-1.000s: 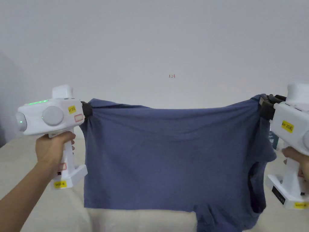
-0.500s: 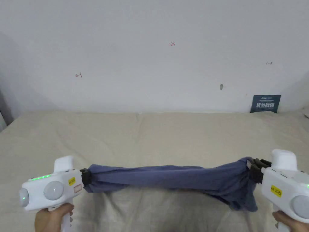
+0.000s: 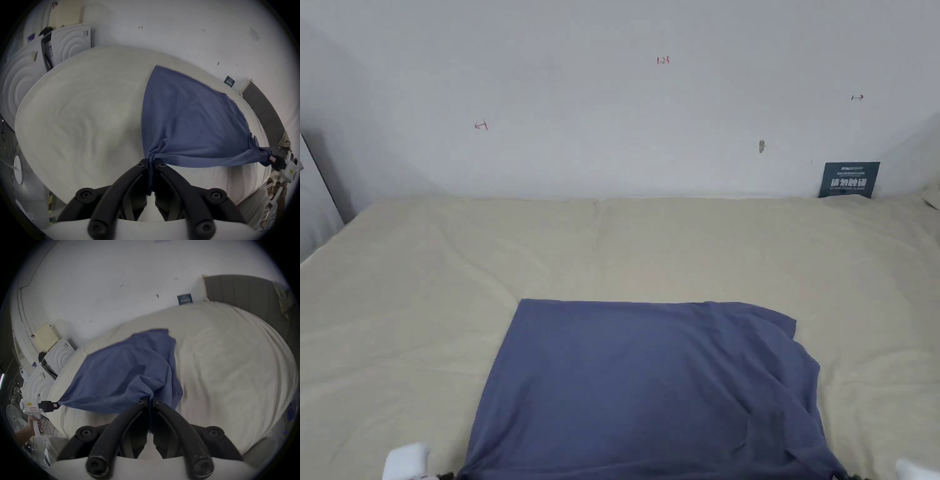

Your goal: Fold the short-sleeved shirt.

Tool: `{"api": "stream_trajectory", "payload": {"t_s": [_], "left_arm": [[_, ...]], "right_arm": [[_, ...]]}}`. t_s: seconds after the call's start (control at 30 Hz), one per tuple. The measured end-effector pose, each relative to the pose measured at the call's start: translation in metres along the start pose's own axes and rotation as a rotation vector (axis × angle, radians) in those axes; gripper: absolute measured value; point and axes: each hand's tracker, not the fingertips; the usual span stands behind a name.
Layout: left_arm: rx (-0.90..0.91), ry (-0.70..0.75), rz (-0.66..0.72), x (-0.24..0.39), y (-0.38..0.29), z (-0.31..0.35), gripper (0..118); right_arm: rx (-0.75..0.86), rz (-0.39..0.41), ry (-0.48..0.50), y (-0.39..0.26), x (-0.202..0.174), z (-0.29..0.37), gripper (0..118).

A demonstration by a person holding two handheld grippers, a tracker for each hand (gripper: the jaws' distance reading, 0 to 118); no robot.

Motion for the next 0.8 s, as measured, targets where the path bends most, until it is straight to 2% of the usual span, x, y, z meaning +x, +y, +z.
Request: {"api": "stream_trajectory", "payload": {"t_s": [0.23, 0.4, 0.57, 0.6, 0.63, 0.67, 0.7, 0.73, 0.8], "left_arm": [[-0.059, 0.010, 0.029, -0.004, -0.040, -0.003, 6], [-0.117, 0.084, -0.061, -0.002, -0.050, -0.013, 6], [-0.146, 0.081, 0.004, -0.002, -0.038, -0.015, 6], [-0.152, 0.060, 0.035, -0.003, -0.034, -0.011, 10], [-0.158, 0.023, 0.083, -0.004, -0.030, -0.006, 36], [-0.163, -0.014, 0.127, -0.004, -0.025, 0.000, 70], [-0.168, -0.045, 0.166, -0.004, -0.021, 0.008, 96], [-0.127, -0.075, 0.197, 0.001, -0.015, 0.017, 106], [0.049, -0.102, 0.201, 0.016, 0.001, 0.041, 106]], "right_arm": [[-0.116, 0.001, -0.064, -0.047, 0.012, -0.007, 3], [-0.181, -0.001, -0.124, -0.054, 0.015, -0.022, 3], [-0.207, 0.001, -0.162, -0.049, 0.009, -0.030, 5], [-0.207, 0.001, -0.162, -0.045, 0.007, -0.026, 11], [-0.197, 0.007, -0.161, -0.040, 0.005, -0.021, 33], [-0.180, 0.013, -0.162, -0.033, 0.000, -0.016, 60], [-0.146, 0.030, -0.162, -0.024, -0.005, -0.010, 83], [-0.101, 0.044, -0.139, -0.015, -0.010, -0.004, 94], [0.019, 0.067, -0.117, 0.009, -0.027, 0.015, 94]]}}
